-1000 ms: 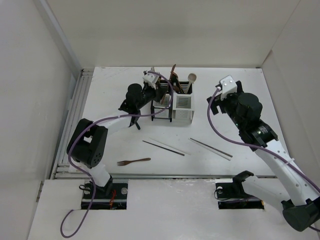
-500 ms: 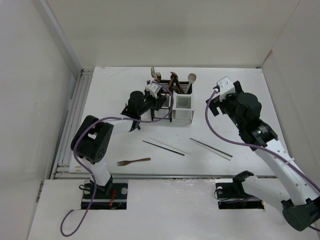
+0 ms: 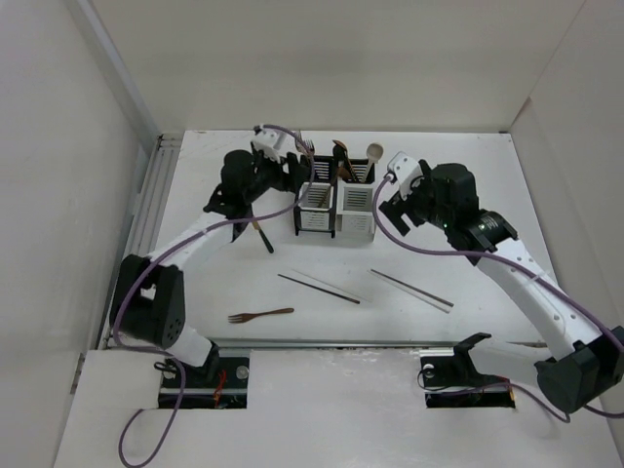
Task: Sort the eating utensils into containers
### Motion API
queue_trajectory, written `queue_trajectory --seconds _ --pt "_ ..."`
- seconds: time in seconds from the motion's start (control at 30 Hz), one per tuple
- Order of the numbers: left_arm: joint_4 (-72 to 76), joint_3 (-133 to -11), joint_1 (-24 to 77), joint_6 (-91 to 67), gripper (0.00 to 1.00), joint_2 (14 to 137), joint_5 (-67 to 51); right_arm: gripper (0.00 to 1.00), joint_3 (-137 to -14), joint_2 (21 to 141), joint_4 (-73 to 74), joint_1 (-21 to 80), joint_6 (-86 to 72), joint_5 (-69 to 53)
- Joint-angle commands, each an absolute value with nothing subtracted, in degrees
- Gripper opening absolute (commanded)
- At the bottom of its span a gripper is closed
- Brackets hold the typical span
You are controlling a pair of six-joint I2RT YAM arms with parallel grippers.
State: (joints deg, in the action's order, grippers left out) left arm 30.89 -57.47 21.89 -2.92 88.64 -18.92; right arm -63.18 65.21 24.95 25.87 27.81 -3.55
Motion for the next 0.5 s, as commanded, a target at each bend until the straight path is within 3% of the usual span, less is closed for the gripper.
queue_trajectory --seconds 0.0,0.27,0.47 --pt "23.8 -62.5 19.6 -6.1 0.64 79.9 -17.5 0.9 -65.8 63.0 28.3 27.1 27.5 -8.3" --pt "-6.0 -59.8 8.3 -20.8 0.63 65.5 0.6 0.86 -62.4 62.9 26.3 35.6 23.9 -6.9" --pt "-19.0 -54.3 9.5 -31.7 0.49 71.7 -2.4 0.86 -61.8 64.0 22.4 36.9 14.3 -3.5"
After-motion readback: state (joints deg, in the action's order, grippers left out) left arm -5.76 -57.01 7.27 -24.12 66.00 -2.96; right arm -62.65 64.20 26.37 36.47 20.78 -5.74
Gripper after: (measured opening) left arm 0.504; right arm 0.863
